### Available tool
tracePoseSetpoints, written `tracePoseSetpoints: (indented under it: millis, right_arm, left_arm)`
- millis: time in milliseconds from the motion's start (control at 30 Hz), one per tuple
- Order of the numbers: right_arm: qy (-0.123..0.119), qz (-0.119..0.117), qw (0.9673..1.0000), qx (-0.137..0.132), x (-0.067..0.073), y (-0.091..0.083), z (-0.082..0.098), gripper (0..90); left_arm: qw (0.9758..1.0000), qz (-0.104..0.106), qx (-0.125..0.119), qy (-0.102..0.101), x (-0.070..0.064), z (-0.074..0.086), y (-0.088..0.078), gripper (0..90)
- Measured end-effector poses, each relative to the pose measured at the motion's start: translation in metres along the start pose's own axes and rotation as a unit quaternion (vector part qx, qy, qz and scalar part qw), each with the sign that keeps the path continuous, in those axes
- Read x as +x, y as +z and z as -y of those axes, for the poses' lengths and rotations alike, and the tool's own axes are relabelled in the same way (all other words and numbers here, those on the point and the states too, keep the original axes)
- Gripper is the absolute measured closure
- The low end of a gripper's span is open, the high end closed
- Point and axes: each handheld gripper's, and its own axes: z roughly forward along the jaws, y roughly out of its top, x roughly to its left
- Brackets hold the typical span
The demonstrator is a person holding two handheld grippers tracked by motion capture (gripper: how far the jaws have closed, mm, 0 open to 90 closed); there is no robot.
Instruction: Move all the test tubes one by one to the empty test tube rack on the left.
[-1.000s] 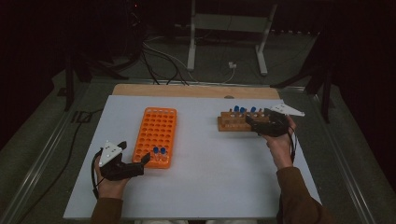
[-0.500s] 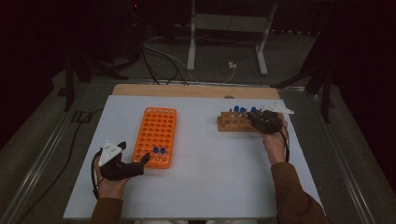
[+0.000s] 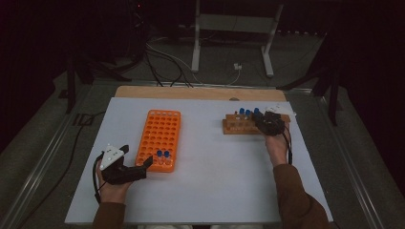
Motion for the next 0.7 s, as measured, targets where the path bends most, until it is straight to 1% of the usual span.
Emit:
tracePoseSetpoints:
  millis: [267, 400, 467, 533, 700]
  right_arm:
    - [-0.003, 0.004, 1.0000, 0.001, 0.001, 0.000, 0.000, 77.0]
    - [-0.002, 0.007, 1.0000, -0.001, -0.001, -0.002, -0.001, 77.0]
    - [-0.002, 0.009, 0.9999, -0.004, -0.002, -0.005, -0.001, 77.0]
    - [0.001, 0.006, 0.9999, -0.010, -0.003, -0.008, -0.003, 77.1]
    - [-0.004, 0.002, 0.9998, -0.022, -0.002, -0.015, -0.011, 77.0]
  left_arm:
    - [1.0000, 0.001, 0.001, 0.001, 0.000, 0.000, 0.000, 0.7]
    - [1.0000, 0.000, 0.002, 0.002, 0.000, 0.000, 0.000, 0.7]
    - [1.0000, 0.000, 0.002, 0.002, 0.000, 0.000, 0.000, 0.7]
    - [1.0000, -0.001, 0.002, 0.003, -0.001, 0.000, 0.001, 0.6]
    - [1.0000, 0.000, 0.004, 0.003, -0.001, 0.000, 0.001, 0.6]
